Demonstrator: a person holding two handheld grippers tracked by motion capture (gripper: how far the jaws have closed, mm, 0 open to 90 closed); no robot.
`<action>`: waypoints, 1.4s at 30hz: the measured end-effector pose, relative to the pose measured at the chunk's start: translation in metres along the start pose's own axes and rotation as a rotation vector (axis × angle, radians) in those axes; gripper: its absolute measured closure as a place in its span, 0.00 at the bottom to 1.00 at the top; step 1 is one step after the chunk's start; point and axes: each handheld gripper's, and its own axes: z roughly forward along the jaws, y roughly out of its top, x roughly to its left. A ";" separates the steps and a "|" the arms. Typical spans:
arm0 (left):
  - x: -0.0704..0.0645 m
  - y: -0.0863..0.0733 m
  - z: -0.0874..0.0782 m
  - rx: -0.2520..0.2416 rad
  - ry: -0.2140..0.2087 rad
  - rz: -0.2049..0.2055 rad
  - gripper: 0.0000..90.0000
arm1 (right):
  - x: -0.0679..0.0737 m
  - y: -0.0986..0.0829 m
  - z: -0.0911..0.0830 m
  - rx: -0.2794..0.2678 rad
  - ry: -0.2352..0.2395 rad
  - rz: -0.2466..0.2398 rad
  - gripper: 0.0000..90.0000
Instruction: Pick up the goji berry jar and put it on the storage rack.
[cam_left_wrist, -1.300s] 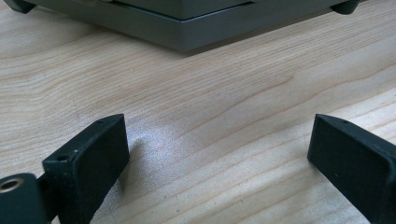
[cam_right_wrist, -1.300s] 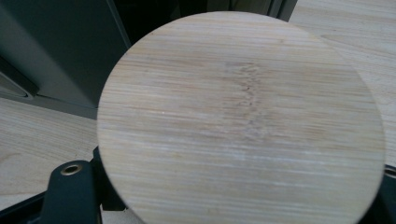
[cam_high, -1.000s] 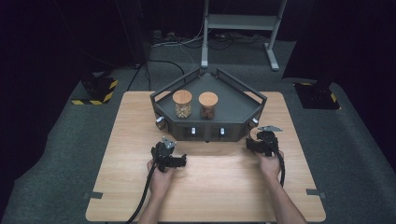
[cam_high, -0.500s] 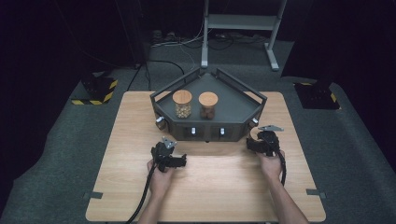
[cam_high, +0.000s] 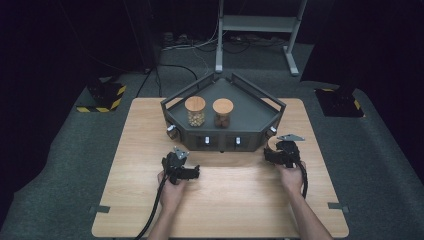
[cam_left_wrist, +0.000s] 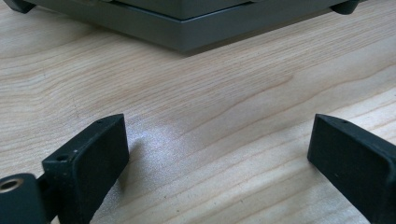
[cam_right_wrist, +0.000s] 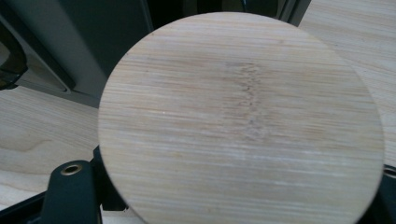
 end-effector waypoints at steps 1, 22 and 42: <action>0.000 0.000 0.000 0.001 0.000 0.001 0.06 | 0.000 0.000 -0.001 0.001 0.002 -0.001 0.28; 0.000 0.000 0.000 0.000 0.000 0.001 0.06 | -0.001 0.005 -0.015 -0.026 0.032 -0.001 0.28; 0.000 0.000 0.000 0.001 0.000 0.001 0.06 | 0.001 0.008 -0.026 -0.042 0.038 -0.027 0.28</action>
